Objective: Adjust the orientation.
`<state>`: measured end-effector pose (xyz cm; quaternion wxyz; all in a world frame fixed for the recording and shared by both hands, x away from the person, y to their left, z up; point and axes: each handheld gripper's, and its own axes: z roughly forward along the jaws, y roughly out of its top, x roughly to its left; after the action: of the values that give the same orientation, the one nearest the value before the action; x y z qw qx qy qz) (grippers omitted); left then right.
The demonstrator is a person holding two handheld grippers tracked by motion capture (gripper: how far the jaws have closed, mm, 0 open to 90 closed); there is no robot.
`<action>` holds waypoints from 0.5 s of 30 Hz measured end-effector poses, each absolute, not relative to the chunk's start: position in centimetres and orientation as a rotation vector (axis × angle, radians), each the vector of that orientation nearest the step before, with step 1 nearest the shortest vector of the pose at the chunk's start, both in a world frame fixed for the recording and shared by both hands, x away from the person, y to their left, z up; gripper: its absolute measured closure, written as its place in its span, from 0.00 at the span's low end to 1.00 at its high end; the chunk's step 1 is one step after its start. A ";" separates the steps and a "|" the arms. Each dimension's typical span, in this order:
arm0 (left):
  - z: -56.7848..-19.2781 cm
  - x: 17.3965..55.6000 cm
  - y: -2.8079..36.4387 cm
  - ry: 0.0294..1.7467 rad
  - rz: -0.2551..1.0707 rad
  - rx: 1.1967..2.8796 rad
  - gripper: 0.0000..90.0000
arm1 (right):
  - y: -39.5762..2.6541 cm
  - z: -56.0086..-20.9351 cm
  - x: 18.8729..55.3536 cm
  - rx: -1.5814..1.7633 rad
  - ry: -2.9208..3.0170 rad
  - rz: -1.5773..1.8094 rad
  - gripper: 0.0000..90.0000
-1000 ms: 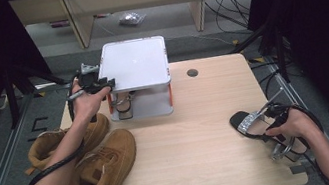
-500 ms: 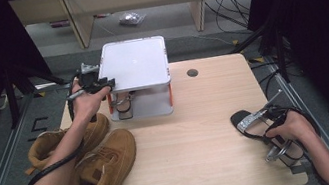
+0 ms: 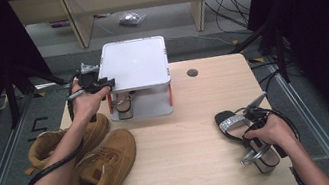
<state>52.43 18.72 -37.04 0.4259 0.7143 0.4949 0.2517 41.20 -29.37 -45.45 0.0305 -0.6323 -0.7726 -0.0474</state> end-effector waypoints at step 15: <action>-37.0 52.4 18.8 1.234 0.633 1.804 0.73 | -24.2 -44.9 41.5 -1.957 -2.438 -0.285 0.48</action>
<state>52.42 18.80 -36.98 0.4197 0.7197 0.4921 0.2526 41.50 -24.17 -44.94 0.0013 -0.6234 -0.7766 -0.0909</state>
